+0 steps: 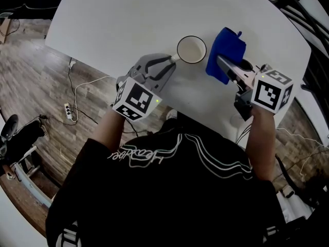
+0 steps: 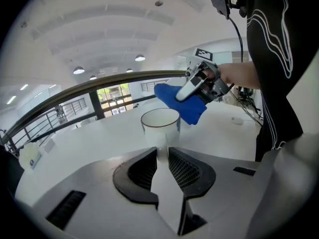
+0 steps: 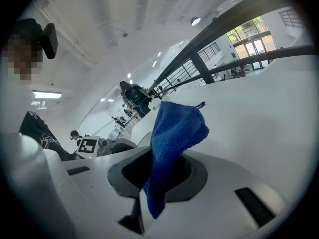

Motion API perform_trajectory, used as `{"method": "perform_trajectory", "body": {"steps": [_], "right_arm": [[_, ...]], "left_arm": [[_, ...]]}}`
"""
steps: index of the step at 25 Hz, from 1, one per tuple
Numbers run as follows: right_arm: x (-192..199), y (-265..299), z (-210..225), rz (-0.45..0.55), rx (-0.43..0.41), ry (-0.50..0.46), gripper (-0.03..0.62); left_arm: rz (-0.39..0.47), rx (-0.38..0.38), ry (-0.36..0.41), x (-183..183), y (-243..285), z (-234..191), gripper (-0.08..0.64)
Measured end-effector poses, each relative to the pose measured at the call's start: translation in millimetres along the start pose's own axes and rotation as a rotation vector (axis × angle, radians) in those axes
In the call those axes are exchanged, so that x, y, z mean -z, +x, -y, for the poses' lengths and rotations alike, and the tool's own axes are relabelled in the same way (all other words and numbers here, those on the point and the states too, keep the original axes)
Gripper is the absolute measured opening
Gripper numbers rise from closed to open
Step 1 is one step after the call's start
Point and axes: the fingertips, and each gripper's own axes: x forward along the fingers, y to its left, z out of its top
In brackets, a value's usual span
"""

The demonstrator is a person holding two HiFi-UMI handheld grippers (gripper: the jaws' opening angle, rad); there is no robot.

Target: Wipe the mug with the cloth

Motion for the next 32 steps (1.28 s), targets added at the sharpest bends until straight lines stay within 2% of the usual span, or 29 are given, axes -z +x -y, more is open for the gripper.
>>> {"method": "perform_trajectory", "body": {"steps": [11, 18, 23, 28, 32], "right_arm": [[-10, 9, -2, -0.004, -0.084, 0.025, 0.051], [-9, 19, 4, -0.027, -0.123, 0.065, 0.051], [-1, 33, 17, -0.072, -0.093, 0.061, 0.051], [13, 48, 30, -0.188, -0.011, -0.028, 0.051], [18, 53, 29, -0.244, -0.019, -0.057, 0.051]], "left_arm": [[-0.021, -0.087, -0.002, 0, 2, -28, 0.074], [-0.01, -0.102, -0.012, -7, 5, -32, 0.074], [-0.003, -0.124, -0.024, -7, 7, -34, 0.074], [0.001, -0.139, -0.028, -7, 10, -35, 0.074], [0.003, -0.151, -0.024, -7, 8, -37, 0.074]]}}
